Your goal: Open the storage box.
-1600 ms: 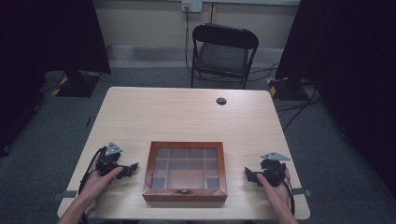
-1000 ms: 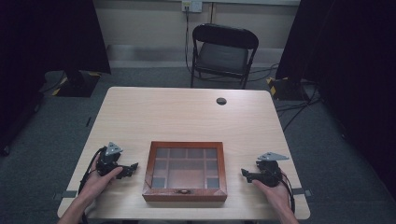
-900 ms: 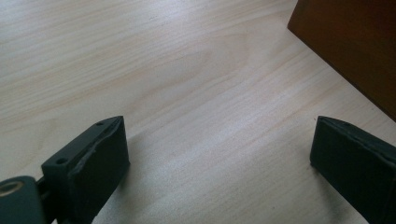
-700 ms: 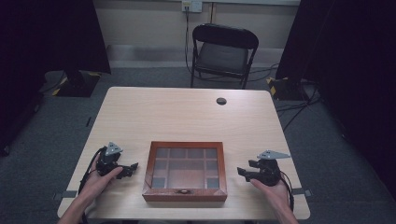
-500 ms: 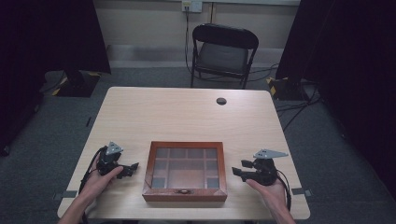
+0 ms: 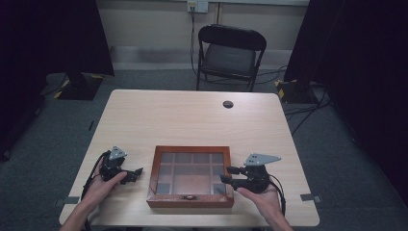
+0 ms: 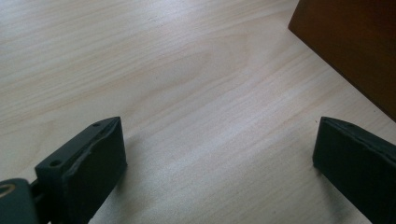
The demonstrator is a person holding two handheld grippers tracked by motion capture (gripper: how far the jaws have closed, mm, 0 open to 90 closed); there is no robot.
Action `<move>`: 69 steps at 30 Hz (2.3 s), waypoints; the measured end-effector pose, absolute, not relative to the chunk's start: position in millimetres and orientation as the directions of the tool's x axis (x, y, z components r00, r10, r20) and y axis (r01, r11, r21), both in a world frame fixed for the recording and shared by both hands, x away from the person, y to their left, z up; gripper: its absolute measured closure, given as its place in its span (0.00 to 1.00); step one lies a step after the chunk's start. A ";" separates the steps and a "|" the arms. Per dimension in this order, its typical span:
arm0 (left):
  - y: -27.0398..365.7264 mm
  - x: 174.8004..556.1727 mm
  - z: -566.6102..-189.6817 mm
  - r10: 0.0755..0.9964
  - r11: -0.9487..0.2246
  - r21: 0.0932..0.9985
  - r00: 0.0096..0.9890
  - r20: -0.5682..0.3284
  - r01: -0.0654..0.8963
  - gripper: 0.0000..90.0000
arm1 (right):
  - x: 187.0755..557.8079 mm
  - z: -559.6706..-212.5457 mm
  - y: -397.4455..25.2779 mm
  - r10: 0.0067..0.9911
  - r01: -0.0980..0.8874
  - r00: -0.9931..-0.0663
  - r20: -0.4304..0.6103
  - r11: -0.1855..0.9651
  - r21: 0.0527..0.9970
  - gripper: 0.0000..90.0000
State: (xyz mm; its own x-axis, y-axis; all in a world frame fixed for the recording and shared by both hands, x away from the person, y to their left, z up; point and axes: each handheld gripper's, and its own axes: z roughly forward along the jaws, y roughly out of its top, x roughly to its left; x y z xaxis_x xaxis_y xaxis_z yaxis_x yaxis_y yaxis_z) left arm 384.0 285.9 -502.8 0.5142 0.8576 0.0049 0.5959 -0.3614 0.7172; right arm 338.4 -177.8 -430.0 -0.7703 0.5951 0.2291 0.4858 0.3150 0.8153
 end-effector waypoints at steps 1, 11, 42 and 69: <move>285.6 383.6 -502.7 0.859 -0.359 0.718 0.512 0.004 0.596 0.02 | 338.7 -428.9 -174.2 0.585 0.479 -0.779 0.225 0.323 0.816 0.59; 285.6 383.3 -502.6 0.858 -0.363 0.715 0.513 0.007 0.598 0.02 | 342.4 -421.4 -137.5 0.474 0.451 -0.845 0.248 0.383 0.806 0.67; 285.5 383.2 -502.6 0.859 -0.362 0.715 0.513 0.006 0.598 0.02 | 325.9 -446.3 -87.4 0.265 0.372 -0.926 0.269 0.514 0.773 0.85; 284.9 380.7 -500.3 0.847 -0.372 0.713 0.532 -0.002 0.595 0.08 | 326.2 -445.2 -87.0 0.245 0.357 -0.933 0.264 0.530 0.769 0.91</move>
